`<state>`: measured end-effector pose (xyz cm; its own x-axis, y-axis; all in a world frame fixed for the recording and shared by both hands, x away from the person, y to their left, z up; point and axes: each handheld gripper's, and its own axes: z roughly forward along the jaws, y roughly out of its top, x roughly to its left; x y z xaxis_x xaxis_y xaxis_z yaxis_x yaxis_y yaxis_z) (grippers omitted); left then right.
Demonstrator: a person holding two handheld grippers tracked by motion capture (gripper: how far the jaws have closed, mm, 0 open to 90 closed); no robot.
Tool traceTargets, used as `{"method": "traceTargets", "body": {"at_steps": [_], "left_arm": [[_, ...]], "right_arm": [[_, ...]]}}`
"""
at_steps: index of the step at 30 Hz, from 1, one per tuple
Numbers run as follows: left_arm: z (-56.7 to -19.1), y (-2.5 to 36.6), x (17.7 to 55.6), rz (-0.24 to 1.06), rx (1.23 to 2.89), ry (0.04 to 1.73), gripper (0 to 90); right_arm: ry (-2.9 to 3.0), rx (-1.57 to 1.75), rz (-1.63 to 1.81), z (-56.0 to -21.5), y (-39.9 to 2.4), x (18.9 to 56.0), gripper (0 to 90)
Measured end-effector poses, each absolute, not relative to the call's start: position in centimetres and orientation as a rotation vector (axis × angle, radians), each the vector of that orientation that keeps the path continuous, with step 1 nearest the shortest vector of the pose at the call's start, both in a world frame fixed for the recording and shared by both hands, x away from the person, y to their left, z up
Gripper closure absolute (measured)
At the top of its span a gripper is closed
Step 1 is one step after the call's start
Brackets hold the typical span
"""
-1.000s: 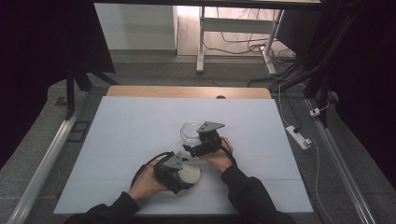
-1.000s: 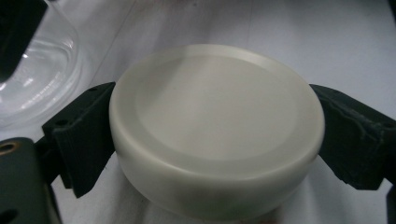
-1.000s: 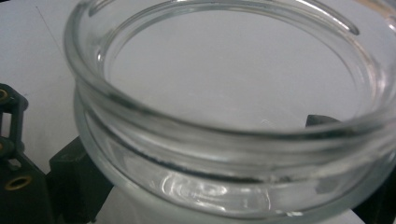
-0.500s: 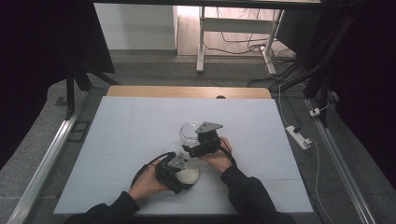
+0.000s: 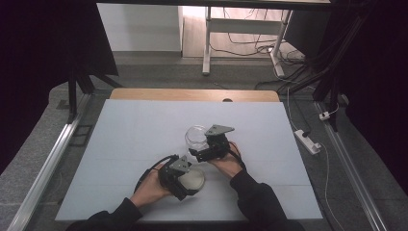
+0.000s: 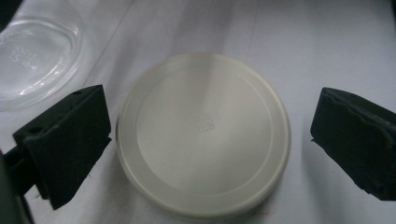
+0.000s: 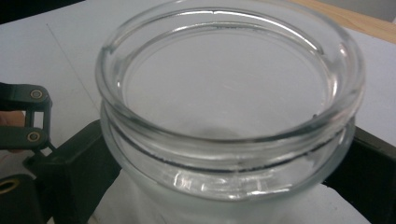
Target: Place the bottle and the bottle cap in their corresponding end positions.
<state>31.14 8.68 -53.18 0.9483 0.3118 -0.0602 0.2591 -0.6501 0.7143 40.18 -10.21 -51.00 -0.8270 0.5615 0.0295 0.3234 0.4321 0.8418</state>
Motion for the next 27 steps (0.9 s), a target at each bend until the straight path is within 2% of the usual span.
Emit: {"method": "traceTargets", "body": {"at_steps": [14,27], "left_arm": [[-51.8,10.7,30.5,0.065,2.239,0.469,0.0],[-50.3,13.4,29.8,0.105,2.186,0.54,0.0]], "right_arm": [[2.417,0.785,1.375,-49.7,-11.7,39.1,0.9],[2.418,0.831,1.35,-49.2,-13.2,37.2,0.0]]}}
